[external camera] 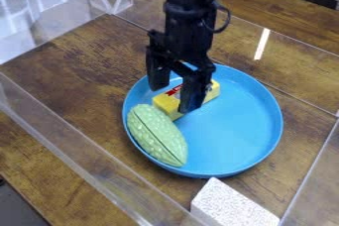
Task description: Remove the yellow block from inside the blue tray and put it on the table
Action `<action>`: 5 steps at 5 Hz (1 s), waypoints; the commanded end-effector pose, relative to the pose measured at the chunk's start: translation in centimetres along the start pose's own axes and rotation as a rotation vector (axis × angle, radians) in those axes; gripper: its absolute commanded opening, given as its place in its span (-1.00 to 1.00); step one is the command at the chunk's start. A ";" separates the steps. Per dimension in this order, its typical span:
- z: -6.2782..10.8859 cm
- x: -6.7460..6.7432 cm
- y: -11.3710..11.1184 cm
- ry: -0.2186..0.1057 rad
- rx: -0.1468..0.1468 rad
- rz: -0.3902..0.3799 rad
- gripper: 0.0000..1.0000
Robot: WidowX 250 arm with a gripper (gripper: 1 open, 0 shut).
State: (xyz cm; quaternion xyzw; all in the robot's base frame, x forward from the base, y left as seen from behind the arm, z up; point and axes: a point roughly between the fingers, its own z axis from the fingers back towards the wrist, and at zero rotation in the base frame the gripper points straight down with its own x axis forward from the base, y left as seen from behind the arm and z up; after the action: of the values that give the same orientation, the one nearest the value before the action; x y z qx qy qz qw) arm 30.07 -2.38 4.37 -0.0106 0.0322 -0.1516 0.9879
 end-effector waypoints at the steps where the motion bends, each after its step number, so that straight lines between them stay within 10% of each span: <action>1: 0.6 0.8 -0.1 -0.055 0.004 -0.036 1.00; 4: -0.3 1.4 0.6 -0.077 -0.003 -0.067 1.00; 5: -0.1 1.6 1.0 -0.079 0.002 -0.076 -1.00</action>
State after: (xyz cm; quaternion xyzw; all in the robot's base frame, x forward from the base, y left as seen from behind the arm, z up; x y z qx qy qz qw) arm 30.90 -2.45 3.01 -0.0212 0.0154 -0.1946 0.9805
